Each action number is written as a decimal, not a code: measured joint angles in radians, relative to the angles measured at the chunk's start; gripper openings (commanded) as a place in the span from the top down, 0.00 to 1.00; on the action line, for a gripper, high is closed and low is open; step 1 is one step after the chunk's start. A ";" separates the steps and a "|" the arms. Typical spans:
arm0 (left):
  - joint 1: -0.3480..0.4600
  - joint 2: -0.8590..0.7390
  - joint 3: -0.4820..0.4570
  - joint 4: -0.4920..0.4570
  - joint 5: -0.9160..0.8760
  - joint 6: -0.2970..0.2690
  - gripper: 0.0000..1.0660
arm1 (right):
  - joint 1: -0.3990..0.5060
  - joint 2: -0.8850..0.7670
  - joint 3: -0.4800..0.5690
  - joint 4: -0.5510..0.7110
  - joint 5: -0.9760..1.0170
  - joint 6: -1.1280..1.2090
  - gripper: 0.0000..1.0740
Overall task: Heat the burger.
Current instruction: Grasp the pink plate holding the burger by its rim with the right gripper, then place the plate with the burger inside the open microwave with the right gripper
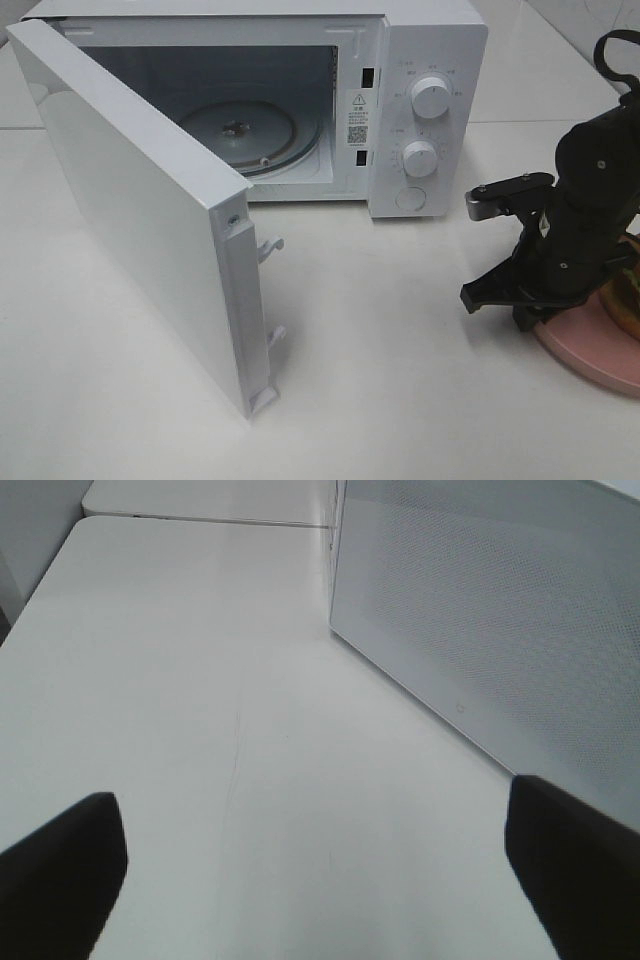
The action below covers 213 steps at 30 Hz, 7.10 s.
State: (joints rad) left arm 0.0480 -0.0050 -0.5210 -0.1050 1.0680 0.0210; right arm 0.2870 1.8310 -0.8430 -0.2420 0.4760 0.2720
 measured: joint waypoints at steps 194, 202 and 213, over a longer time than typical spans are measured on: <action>0.000 0.000 0.000 0.000 0.000 0.000 0.09 | 0.321 -0.383 0.250 0.048 -0.263 -1.634 1.00; 0.000 0.000 0.000 0.000 0.000 0.000 0.09 | 0.278 -0.381 0.250 0.289 -0.263 -1.933 1.00; 0.000 0.000 0.000 0.000 0.000 0.000 0.09 | 0.278 -0.377 0.219 0.315 -0.251 -1.992 1.00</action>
State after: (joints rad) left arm 0.0480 -0.0050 -0.5210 -0.1050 1.0680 0.0210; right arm 0.5650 1.4540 -0.6240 0.0730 0.2250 -1.7200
